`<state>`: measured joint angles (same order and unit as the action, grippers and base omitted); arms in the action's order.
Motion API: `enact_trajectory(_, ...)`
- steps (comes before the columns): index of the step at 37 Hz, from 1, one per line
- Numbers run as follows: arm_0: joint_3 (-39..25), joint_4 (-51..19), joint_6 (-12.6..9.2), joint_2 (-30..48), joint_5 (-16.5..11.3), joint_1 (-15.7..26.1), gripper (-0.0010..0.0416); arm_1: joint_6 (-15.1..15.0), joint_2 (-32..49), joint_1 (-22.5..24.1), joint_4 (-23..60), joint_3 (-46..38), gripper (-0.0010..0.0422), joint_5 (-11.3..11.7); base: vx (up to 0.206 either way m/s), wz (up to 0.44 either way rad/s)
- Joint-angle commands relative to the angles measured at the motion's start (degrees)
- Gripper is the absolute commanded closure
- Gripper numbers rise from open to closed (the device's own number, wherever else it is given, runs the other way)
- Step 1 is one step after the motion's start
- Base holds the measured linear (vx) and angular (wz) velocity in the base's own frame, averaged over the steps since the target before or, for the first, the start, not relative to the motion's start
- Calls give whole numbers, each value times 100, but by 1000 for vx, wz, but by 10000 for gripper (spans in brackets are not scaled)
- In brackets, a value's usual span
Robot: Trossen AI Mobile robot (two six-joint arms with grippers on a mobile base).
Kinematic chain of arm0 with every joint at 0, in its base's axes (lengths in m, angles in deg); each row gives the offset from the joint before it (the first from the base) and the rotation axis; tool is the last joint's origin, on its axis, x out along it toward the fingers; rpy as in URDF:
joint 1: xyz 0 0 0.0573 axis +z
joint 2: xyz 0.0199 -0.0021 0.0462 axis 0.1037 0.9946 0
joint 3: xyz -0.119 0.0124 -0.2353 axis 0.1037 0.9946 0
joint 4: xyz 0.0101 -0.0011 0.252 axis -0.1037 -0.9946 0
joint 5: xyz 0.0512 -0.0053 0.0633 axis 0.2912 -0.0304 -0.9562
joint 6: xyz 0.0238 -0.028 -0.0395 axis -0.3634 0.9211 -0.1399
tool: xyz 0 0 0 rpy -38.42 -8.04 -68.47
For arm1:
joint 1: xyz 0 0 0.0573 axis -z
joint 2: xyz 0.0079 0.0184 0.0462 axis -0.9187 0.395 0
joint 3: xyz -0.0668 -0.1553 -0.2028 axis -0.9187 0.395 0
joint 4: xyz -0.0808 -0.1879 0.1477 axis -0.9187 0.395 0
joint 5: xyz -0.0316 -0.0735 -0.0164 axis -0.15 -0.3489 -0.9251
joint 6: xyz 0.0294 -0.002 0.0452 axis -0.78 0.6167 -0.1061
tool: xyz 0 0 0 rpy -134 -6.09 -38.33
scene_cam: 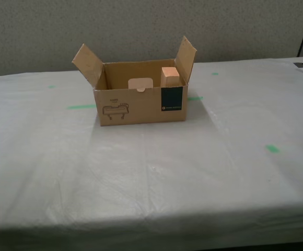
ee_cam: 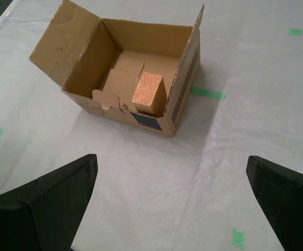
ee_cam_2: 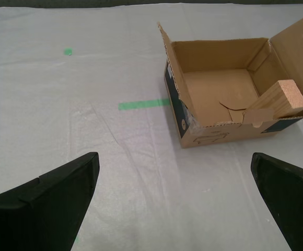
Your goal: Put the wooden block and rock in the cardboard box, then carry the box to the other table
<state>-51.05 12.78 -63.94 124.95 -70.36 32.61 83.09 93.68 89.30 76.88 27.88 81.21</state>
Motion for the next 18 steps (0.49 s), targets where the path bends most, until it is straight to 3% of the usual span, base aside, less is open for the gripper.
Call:
enact_trajectory(1, -4, 2, -4, 0, 22, 2, 7, 11, 0, 0, -4, -4, 14, 4, 0, 0)
enact_trajectory(18, -4, 2, -4, 0, 22, 2, 7, 11, 0, 0, -4, -4, 14, 4, 0, 0)
